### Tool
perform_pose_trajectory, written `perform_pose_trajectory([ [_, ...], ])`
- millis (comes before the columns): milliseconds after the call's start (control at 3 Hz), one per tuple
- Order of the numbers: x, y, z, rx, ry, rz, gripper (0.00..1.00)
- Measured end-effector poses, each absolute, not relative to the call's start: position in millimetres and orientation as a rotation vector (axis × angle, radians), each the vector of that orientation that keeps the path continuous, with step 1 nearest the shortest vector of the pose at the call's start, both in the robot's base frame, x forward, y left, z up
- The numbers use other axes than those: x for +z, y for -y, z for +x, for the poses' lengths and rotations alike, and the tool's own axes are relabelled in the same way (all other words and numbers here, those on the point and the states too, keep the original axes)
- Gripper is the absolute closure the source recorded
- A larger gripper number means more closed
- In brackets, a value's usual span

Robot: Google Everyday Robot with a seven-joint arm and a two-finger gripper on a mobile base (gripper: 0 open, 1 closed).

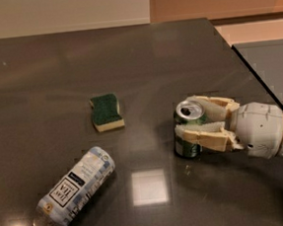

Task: Place green can upright

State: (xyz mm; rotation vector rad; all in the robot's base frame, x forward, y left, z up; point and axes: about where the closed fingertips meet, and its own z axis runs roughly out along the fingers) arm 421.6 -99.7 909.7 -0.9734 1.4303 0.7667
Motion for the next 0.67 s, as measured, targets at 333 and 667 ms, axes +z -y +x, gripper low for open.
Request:
perform_pose_trajectory([
  [333,911.7,97.3,420.9,0.765,-1.427,-0.980,0.00],
  [667,911.7,97.3,420.9,0.765,-1.427,-0.980,0.00],
])
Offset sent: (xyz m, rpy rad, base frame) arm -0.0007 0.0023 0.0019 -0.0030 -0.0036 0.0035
